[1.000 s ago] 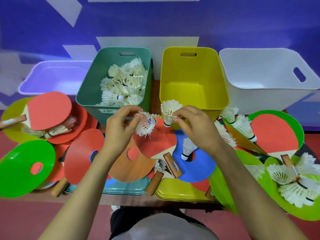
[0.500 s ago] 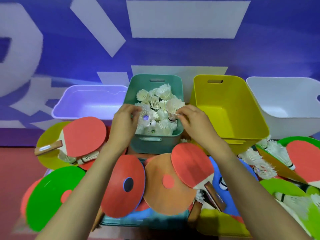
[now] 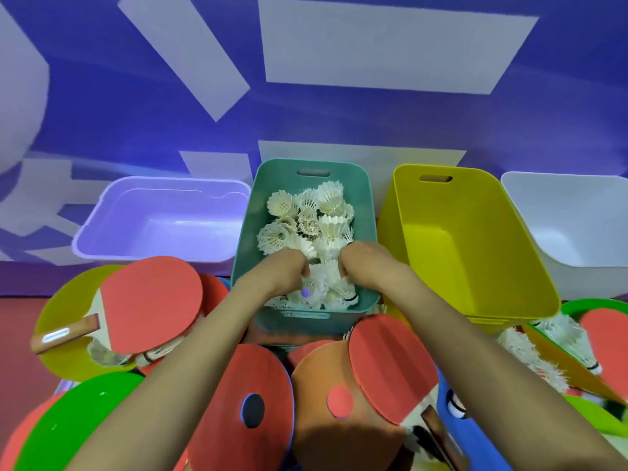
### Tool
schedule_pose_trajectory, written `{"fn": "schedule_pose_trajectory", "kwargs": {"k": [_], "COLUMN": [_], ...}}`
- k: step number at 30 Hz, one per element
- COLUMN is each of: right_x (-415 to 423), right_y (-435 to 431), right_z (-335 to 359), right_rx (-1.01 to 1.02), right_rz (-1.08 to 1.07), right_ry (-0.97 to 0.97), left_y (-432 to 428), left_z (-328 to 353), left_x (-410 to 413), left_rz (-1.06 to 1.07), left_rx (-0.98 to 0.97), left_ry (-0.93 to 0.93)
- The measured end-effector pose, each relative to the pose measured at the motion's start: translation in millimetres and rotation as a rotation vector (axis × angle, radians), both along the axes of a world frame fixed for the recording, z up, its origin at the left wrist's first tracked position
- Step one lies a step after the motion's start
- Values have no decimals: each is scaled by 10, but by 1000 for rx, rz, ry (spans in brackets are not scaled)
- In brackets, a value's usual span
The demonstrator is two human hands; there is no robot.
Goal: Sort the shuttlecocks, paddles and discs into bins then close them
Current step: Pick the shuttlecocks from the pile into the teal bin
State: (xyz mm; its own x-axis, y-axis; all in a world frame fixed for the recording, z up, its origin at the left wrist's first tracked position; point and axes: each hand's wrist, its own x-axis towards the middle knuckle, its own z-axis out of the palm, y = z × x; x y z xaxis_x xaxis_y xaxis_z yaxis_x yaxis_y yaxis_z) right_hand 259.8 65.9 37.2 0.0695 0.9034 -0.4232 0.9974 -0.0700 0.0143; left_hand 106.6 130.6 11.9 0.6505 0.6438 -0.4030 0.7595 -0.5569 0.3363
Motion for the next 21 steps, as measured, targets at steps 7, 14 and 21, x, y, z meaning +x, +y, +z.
{"fn": "schedule_pose_trajectory", "kwargs": {"k": [7,14,21], "right_x": [49,198,323], "right_y": [98,-77,-737], "right_z": [-86,157,345], "right_rx": [-71,176,613], "right_rz": [116,55,-66], "right_ry": [-56,141,358], "left_y": [36,-73,-550], "left_z": [-162,20,270], "left_x": [14,-128,-148], "left_rz": [-72,84,192], "left_rx": [83,202,362], "left_ry": [61,-219,-609]}}
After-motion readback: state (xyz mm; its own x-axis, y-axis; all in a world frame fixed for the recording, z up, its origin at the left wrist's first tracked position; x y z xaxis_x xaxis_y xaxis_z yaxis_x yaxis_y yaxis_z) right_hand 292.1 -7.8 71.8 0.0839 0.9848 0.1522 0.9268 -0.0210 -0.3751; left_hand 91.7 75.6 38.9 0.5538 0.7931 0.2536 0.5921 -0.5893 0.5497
